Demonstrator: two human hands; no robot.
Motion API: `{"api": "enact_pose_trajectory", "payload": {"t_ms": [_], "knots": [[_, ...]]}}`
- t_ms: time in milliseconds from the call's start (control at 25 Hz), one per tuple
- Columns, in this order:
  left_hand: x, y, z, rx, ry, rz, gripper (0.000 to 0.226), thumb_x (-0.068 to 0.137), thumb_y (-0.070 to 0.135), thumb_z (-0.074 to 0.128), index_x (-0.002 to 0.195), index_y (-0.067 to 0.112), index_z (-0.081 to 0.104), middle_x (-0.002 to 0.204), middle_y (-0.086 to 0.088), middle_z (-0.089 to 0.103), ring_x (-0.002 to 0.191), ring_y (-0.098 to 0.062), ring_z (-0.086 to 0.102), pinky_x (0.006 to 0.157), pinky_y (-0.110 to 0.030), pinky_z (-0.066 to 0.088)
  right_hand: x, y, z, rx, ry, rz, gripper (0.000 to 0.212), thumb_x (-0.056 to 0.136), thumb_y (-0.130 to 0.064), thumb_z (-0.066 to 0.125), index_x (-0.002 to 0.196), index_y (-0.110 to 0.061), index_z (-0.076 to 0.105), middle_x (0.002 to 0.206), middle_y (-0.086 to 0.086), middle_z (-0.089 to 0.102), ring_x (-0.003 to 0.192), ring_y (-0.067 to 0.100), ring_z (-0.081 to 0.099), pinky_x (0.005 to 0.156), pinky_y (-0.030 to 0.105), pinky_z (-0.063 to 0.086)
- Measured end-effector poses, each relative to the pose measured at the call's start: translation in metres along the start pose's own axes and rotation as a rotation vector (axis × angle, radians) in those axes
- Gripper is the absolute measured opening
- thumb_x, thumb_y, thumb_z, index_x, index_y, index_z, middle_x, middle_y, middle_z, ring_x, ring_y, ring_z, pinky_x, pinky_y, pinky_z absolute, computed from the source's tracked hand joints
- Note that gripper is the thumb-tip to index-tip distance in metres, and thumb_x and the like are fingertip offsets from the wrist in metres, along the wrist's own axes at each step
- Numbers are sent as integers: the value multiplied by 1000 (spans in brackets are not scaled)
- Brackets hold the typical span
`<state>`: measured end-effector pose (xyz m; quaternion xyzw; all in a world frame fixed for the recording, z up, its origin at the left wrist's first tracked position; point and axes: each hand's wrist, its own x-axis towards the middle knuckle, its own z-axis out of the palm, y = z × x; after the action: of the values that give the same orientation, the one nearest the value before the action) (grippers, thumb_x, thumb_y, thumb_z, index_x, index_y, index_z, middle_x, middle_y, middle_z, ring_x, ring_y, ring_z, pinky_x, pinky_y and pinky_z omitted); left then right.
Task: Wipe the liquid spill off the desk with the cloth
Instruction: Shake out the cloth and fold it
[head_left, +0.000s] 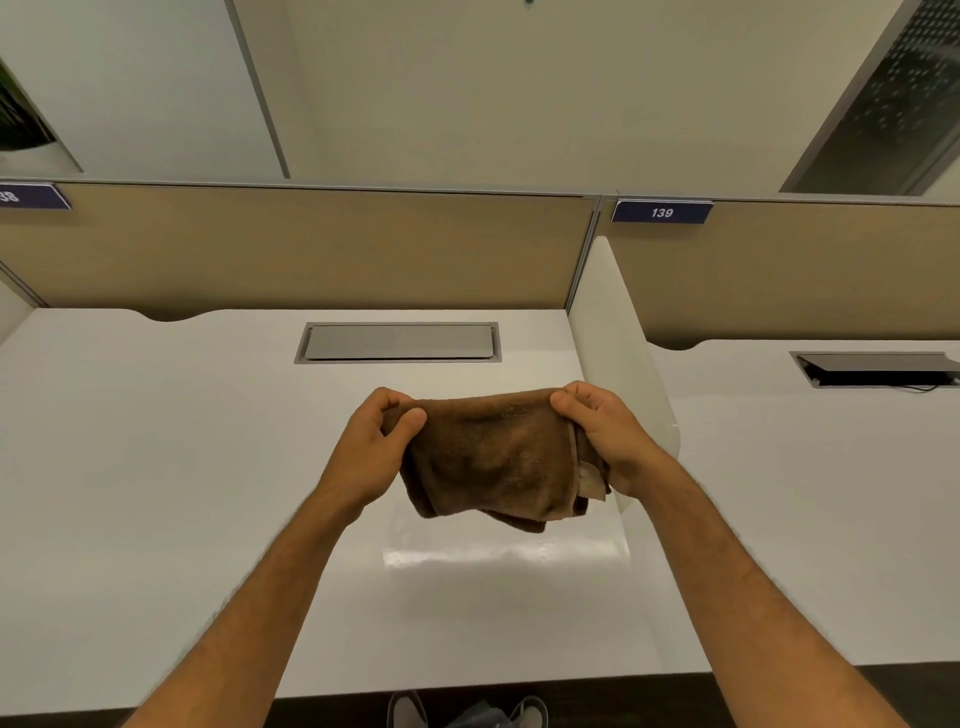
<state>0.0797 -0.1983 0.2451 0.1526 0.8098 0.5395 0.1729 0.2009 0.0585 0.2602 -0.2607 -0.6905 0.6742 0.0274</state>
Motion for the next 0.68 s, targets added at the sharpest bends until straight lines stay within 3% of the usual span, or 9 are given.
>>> {"api": "enact_pose_trajectory", "payload": {"t_ms": [120, 320, 440, 520, 680], "knots": [[0, -1, 13, -115, 25, -71, 11, 107, 35, 57, 102, 28, 63, 107, 1, 68, 98, -19, 67, 66, -31, 58, 3, 1, 9, 66, 126, 118, 20, 96, -31, 69, 102, -13, 70, 100, 7, 76, 95, 27, 72, 72, 33, 61], [-2, -7, 28, -309, 149, -202, 10, 107, 32, 55, 108, 26, 64, 115, 1, 67, 109, -18, 64, 73, -27, 51, -8, -12, 15, 132, 159, 106, 17, 93, -20, 73, 109, -20, 70, 113, 10, 72, 101, 27, 71, 80, 39, 63], [-8, -1, 43, -394, 181, -305, 16, 112, 28, 46, 119, 22, 59, 119, -2, 63, 111, -21, 62, 75, -27, 53, -16, -36, 29, -39, 164, -24, 22, 94, -25, 70, 116, -28, 65, 116, 0, 69, 104, 20, 68, 82, 33, 61], [-10, 3, 50, -492, 173, -358, 23, 113, 29, 42, 125, 18, 59, 123, -7, 66, 108, -23, 65, 75, -32, 56, -22, -51, 47, -177, 140, -91, 36, 96, -25, 66, 131, -30, 59, 126, 0, 68, 109, 20, 67, 92, 37, 59], [-11, 16, 55, -816, 6, -424, 51, 101, 60, 49, 124, 19, 71, 117, -5, 79, 106, -26, 76, 71, -38, 64, -36, -49, 89, -473, -13, -190, 61, 99, -20, 59, 153, -33, 36, 148, 1, 55, 122, 22, 61, 96, 32, 52]]}}
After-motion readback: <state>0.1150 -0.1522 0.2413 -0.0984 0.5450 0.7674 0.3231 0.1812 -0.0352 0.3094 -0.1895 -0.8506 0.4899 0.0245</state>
